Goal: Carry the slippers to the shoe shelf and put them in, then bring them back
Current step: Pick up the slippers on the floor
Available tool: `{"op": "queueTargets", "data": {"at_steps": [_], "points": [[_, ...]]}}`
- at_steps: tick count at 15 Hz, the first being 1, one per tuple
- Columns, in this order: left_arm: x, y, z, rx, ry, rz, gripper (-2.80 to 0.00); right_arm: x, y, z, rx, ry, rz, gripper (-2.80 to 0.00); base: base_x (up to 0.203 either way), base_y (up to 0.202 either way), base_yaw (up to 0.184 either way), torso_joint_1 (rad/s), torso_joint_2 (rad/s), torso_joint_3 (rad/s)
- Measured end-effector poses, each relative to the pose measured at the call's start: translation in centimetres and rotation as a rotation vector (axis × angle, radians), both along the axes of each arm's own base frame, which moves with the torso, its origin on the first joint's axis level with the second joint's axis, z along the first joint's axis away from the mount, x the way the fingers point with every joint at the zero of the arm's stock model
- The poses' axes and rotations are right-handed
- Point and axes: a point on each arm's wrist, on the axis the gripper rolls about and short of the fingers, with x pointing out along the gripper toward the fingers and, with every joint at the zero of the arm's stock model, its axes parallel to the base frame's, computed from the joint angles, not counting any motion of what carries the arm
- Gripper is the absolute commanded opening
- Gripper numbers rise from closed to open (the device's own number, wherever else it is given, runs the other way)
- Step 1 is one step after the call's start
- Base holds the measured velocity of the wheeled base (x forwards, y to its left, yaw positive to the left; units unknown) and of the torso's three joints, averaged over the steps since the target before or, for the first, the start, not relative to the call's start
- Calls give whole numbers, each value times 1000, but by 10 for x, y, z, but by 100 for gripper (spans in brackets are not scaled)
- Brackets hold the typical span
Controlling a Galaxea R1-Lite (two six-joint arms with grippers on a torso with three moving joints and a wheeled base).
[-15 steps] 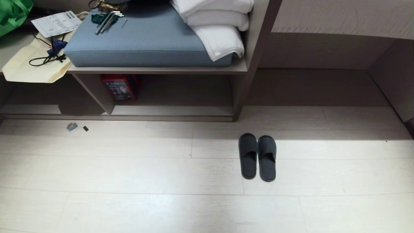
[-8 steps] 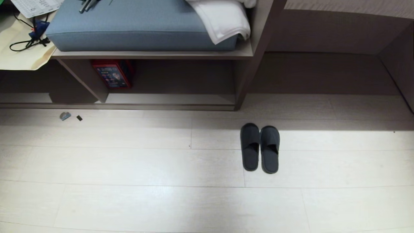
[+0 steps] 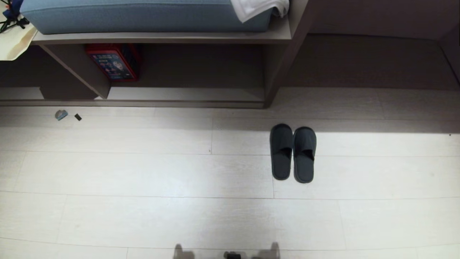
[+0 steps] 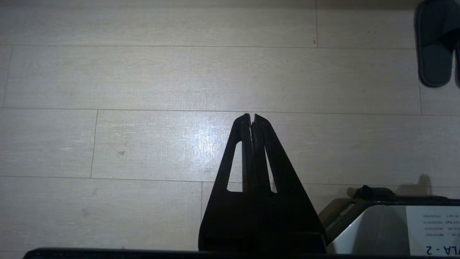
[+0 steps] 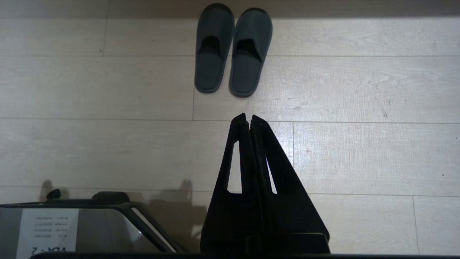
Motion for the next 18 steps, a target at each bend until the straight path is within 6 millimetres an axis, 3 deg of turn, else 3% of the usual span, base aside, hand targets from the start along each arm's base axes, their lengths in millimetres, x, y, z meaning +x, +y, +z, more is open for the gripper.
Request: {"op": "queueTargets", "data": {"at_steps": [18], "points": [[0, 0, 0, 0, 0, 1, -280, 0, 0, 0, 0, 0, 1, -280, 0, 0, 0, 3, 3, -197]]}}
